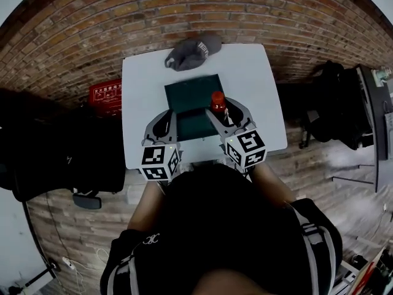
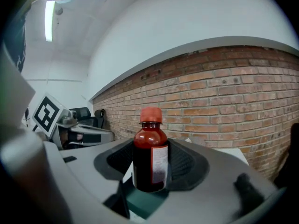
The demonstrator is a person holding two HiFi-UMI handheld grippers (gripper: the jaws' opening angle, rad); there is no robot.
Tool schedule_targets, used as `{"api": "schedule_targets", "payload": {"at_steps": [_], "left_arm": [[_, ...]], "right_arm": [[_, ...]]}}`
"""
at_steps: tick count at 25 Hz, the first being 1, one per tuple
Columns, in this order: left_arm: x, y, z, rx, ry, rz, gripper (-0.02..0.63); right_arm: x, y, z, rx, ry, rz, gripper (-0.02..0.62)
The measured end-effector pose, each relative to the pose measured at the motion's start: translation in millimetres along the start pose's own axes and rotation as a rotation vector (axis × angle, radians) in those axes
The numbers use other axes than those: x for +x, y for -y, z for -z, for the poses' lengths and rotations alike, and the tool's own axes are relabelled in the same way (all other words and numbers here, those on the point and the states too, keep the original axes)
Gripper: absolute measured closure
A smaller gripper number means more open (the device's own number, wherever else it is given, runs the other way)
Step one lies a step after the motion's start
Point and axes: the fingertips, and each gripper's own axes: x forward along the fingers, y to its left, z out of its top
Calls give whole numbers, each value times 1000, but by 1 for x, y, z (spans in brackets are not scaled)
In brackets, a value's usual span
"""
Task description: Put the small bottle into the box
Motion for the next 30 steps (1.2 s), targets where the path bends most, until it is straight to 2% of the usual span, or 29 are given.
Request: {"api": "schedule_targets", "payload": {"at_steps": [7, 13, 19, 30], "left_arm": [[-5, 9, 17, -41, -24, -70, 592], [-16, 6, 25, -73, -23, -136, 592], [-33, -1, 32, -88, -27, -179, 592], [-59, -14, 39, -103, -30, -226, 592]], "right_arm": [[8, -5, 49, -70, -187, -142, 380], [24, -22, 101, -252, -345, -245, 380], [34, -22, 144, -312, -453, -242, 380], [56, -21, 190, -433, -626, -278, 380]]}}
